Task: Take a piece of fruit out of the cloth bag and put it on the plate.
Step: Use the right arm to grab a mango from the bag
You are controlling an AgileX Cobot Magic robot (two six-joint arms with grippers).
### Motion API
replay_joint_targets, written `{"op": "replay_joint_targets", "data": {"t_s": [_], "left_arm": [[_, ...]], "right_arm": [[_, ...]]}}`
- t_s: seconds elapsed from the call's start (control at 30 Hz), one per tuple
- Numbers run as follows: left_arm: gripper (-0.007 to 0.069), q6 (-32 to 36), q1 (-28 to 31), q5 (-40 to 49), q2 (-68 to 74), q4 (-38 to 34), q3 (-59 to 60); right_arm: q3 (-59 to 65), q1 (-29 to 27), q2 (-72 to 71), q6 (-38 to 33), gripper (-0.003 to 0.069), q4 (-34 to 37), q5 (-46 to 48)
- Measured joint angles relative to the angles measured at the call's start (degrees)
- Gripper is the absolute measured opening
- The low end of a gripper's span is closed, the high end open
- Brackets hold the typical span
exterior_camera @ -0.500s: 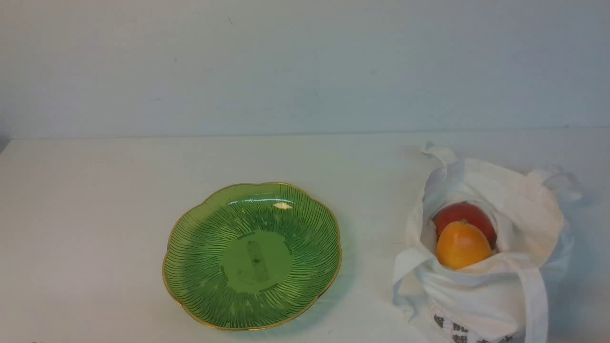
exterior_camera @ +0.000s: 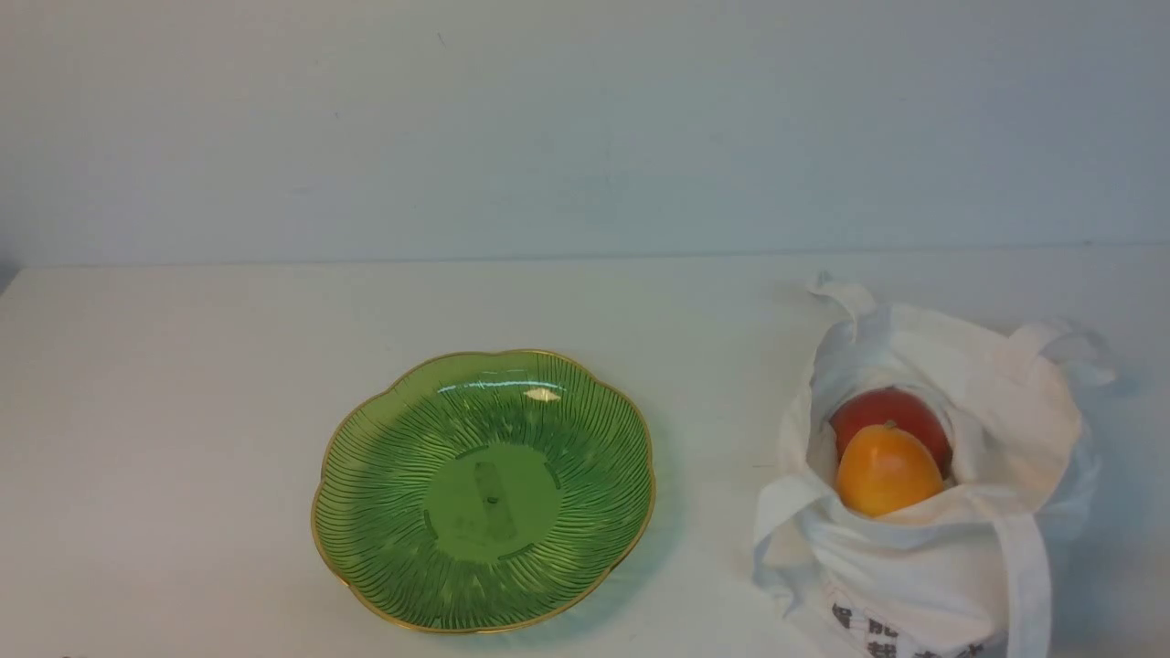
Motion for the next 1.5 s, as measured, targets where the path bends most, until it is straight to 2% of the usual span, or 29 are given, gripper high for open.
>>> {"op": "replay_joint_targets", "data": {"t_s": [1.23, 1.33, 1.37, 1.47, 1.5], "left_arm": [[-0.0008, 0.0, 0.0, 0.0, 0.0, 0.0, 0.0], [-0.0008, 0.0, 0.0, 0.0, 0.0, 0.0, 0.0], [-0.0008, 0.0, 0.0, 0.0, 0.0, 0.0, 0.0], [-0.0008, 0.0, 0.0, 0.0, 0.0, 0.0, 0.0], [-0.0008, 0.0, 0.0, 0.0, 0.0, 0.0, 0.0]], "right_arm": [[0.0, 0.0, 0.0, 0.41, -0.0014, 0.58, -0.06], [0.16, 0.0, 0.0, 5.69, -0.0014, 10.08, -1.15], [0.35, 0.0, 0.0, 11.66, -0.0014, 20.61, -1.42], [0.54, 0.0, 0.0, 20.62, -0.0014, 38.97, -1.53], [0.54, 0.0, 0.0, 21.58, -0.0014, 42.16, -1.79]]}}
